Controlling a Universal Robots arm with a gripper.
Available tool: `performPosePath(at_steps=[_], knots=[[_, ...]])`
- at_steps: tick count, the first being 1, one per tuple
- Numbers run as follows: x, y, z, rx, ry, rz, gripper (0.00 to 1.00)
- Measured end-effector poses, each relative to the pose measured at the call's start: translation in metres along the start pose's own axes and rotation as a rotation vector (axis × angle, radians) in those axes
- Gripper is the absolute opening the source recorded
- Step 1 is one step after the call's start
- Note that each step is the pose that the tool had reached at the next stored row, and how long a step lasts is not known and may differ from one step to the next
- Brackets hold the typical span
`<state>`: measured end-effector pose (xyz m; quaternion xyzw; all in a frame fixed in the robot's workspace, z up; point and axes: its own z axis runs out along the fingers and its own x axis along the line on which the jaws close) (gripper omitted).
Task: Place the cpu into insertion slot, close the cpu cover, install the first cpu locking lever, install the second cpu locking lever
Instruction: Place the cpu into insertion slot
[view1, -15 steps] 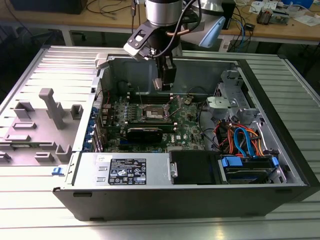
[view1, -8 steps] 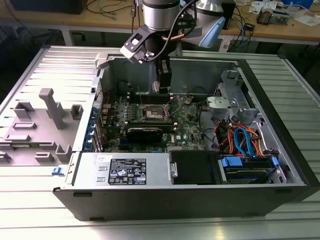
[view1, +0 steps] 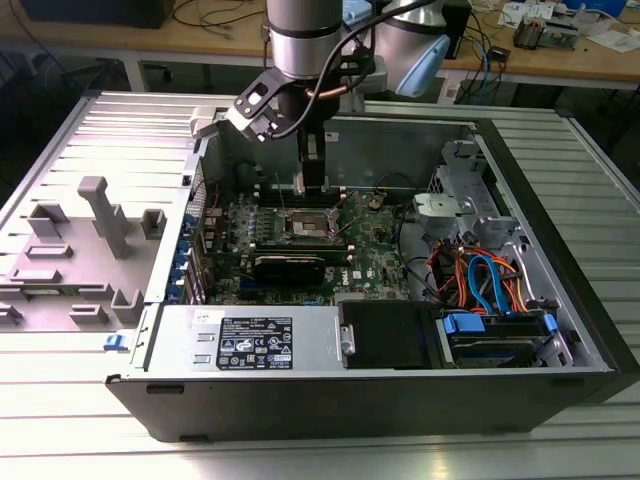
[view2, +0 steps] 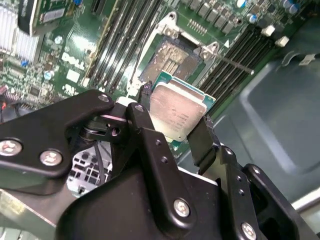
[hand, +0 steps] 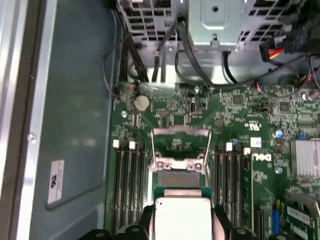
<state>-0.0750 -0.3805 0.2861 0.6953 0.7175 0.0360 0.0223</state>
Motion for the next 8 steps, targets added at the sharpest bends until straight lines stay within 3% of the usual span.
performPosePath(at_steps=[8], knots=[[-0.0001,-0.0028,0.0112,-0.0002,-0.0013,0.013,0.54]])
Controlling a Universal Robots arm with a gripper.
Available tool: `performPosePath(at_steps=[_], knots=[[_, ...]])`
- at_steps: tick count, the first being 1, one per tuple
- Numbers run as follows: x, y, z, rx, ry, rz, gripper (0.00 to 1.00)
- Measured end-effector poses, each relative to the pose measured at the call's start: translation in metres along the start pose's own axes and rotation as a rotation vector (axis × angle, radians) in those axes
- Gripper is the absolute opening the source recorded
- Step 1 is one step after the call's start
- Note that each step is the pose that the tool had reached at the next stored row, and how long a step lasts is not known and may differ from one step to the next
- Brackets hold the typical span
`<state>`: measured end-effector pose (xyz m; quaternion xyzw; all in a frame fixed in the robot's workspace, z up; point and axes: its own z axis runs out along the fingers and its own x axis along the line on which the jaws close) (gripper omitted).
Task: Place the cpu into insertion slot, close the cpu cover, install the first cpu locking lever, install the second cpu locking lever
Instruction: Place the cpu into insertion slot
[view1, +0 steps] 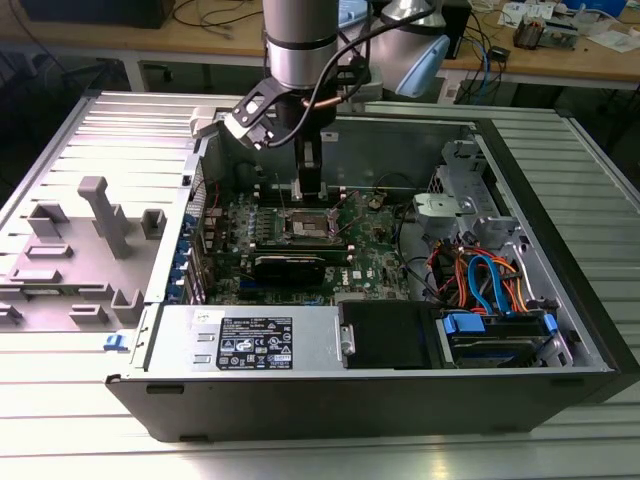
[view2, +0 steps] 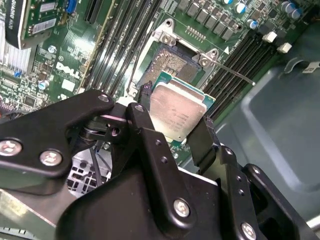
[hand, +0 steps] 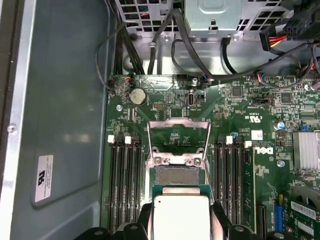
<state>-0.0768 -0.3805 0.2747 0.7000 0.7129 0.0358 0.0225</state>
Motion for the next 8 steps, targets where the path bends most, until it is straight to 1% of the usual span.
performPosePath(at_steps=[2,5,7,8], knots=[[-0.0001,-0.0003,0.0058,0.0009,-0.0004,0.001,0.54],[-0.0002,-0.0003,0.007,0.0013,-0.0007,0.001,0.54],[-0.0002,-0.0006,0.0105,0.0011,0.0008,0.001,0.54],[-0.0002,-0.0006,0.0105,0.0011,0.0008,0.001,0.54]])
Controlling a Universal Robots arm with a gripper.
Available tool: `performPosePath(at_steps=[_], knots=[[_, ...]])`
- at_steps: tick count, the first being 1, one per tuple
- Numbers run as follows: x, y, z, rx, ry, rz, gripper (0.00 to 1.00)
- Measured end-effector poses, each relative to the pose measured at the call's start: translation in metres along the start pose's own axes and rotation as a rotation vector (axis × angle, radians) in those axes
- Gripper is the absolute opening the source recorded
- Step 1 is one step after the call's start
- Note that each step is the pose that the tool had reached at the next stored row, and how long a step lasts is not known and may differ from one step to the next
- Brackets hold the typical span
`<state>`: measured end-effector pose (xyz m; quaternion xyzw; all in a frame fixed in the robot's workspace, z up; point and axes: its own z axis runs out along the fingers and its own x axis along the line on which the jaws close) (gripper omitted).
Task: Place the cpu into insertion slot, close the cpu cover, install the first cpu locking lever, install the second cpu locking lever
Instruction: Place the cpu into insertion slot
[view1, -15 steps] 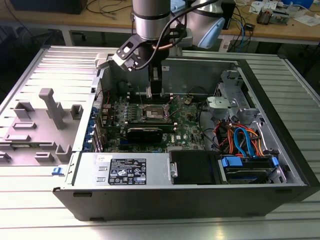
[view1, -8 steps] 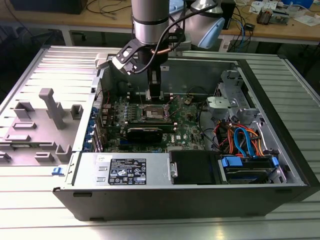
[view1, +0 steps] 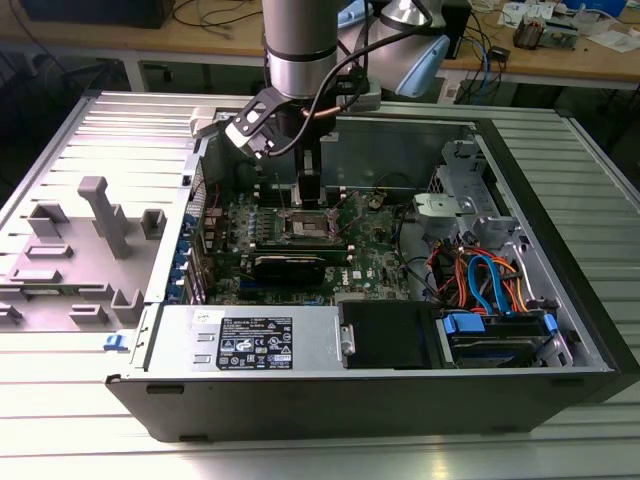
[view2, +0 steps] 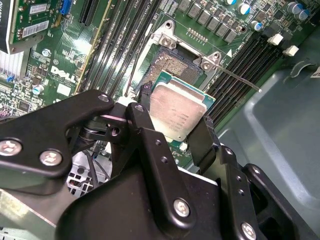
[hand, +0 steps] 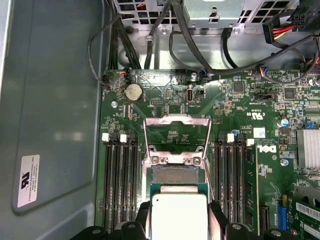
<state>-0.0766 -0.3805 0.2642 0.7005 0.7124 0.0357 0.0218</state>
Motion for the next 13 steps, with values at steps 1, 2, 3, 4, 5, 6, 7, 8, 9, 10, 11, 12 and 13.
performPosePath(at_steps=[1,2,3,4,5,6,7,8,9,10,11,12,13], knots=[[0.0,0.0,0.0,0.0,0.0,0.0,0.54],[0.0,0.0,0.0,0.0,-0.0001,0.0,0.54],[0.0,0.0,0.0,0.0,-0.0001,0.0,0.54],[0.0,-0.0001,0.0006,0.0,-0.0001,0.0,0.54],[0.0,-0.0001,0.0018,0.0,-0.0001,0.0,0.54],[-0.0001,-0.0002,0.0019,0.0,-0.0001,0.0,0.54],[-0.0001,-0.0002,0.0019,0.0,-0.0001,0.0,0.54],[0.0,-0.0002,0.0022,0.0,0.0001,0.0,0.54],[-0.0001,-0.0002,0.0022,0.0,-0.0001,0.0,0.54],[-0.0001,-0.0003,0.003,0.0,-0.0001,0.0,0.54],[-0.0001,-0.0003,0.0039,0.0,-0.0001,0.0,0.54],[-0.0001,-0.0003,0.004,0.0,-0.0001,0.0,0.54],[-0.0001,-0.0003,0.004,0.0,0.0,0.0,0.54]])
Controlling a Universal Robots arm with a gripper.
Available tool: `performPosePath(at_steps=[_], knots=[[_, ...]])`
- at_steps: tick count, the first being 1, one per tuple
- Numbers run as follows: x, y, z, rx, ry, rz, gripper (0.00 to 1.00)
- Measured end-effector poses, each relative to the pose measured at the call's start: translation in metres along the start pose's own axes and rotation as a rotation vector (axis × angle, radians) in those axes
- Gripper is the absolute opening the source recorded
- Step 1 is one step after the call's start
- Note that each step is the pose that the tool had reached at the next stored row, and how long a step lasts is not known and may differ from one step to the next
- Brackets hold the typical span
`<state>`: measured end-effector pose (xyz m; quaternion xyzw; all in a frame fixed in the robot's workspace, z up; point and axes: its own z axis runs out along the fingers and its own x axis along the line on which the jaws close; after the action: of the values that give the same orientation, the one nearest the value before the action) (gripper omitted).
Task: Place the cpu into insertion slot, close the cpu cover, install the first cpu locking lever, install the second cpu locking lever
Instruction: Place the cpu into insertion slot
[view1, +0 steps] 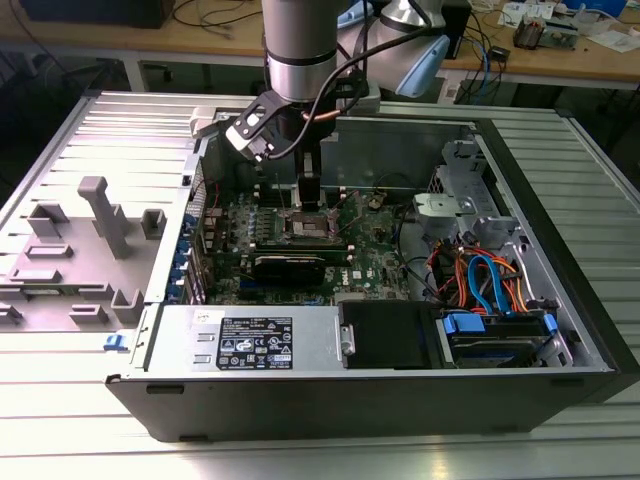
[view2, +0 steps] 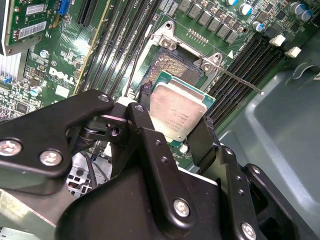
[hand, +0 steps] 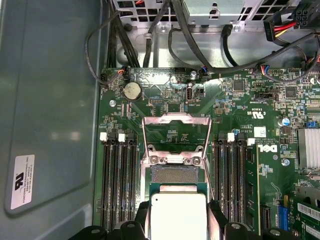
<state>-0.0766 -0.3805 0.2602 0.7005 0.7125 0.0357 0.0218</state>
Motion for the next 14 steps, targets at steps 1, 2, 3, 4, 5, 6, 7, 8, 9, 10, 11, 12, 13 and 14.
performPosePath(at_steps=[1,2,3,4,5,6,7,8,9,10,11,12,13,14], knots=[[0.0,0.0,0.0,0.0,0.0,0.0,0.54],[0.0,0.0,0.0,0.0,0.0,0.0,0.54],[0.0,0.0,0.0,0.0,0.0,0.0,0.54],[0.0,0.0,0.0,0.0,0.0,0.0,0.54],[0.0,0.0,0.0001,0.0,-0.0001,0.0,0.54],[0.0001,0.0,0.0004,0.0,0.0,0.0,0.54],[0.0001,0.0,0.0004,0.0,0.0,0.0,0.54],[0.0002,0.0,0.0006,0.0,-0.0001,0.0,0.54],[0.0002,-0.0001,0.0012,-0.0002,0.0003,0.0,0.54],[0.0001,-0.0002,0.003,0.0,-0.0001,0.0,0.54],[0.0008,-0.0005,0.0057,-0.0001,-0.0001,0.0,0.54],[0.0017,-0.0005,0.0079,-0.0001,0.0,0.0,0.54],[0.0019,-0.0004,0.0102,-0.0001,0.0,0.0,0.54],[0.0019,-0.0005,0.0113,0.0,0.0,0.0,0.54]])
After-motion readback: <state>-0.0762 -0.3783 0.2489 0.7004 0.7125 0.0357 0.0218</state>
